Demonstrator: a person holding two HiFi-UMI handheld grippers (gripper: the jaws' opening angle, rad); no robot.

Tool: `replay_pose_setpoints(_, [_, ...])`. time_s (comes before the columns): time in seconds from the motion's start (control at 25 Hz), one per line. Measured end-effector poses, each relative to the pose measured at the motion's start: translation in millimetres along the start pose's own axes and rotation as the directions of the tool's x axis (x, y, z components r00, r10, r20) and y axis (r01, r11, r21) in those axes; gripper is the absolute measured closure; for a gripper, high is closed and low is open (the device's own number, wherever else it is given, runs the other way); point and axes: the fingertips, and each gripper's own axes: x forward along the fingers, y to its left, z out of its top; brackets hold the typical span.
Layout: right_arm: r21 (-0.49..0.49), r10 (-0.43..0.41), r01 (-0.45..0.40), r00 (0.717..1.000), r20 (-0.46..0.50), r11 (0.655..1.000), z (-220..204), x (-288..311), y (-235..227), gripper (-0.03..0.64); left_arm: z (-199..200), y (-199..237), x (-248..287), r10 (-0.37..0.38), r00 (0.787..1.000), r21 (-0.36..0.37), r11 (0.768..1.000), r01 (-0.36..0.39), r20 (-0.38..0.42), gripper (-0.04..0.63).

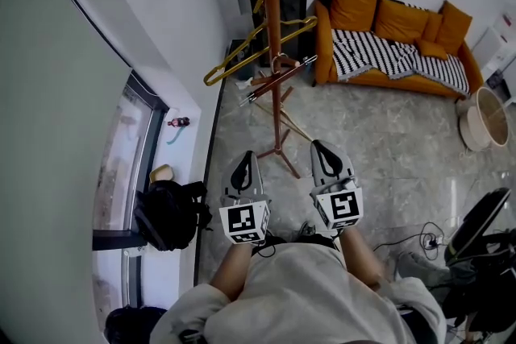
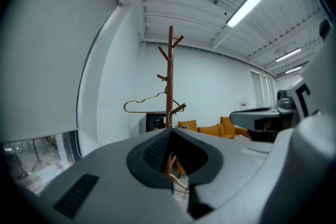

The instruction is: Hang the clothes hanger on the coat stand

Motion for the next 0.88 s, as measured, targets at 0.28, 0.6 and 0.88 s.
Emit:
replay_pose_setpoints(0.28, [-0.005, -0.018, 0.018, 1.000, 0.005, 1.000, 2.1, -0.4, -2.3, 0.612, -1.8, 2.0, 0.4, -0.010, 1.000, -0.009, 1.000, 0.010, 0.001, 0.586])
replay_pose_setpoints(0.6, [-0.003, -0.010, 0.010, 1.000, -0.002, 1.000, -1.1, 1.9, 1.4, 0.612, -4.8, 3.5, 0.8, -0.008, 1.000, -0.012, 1.000, 0.008, -0.006, 0.586])
replay_pose_setpoints(0.88, [-0.009, -0.012, 0.012, 1.000, -0.005, 1.000, -2.1, 3.8, 0.0, 0.612, -5.2, 2.5, 2.9, -0.012, 1.000, -0.011, 1.000, 0.012, -0.008, 0.586])
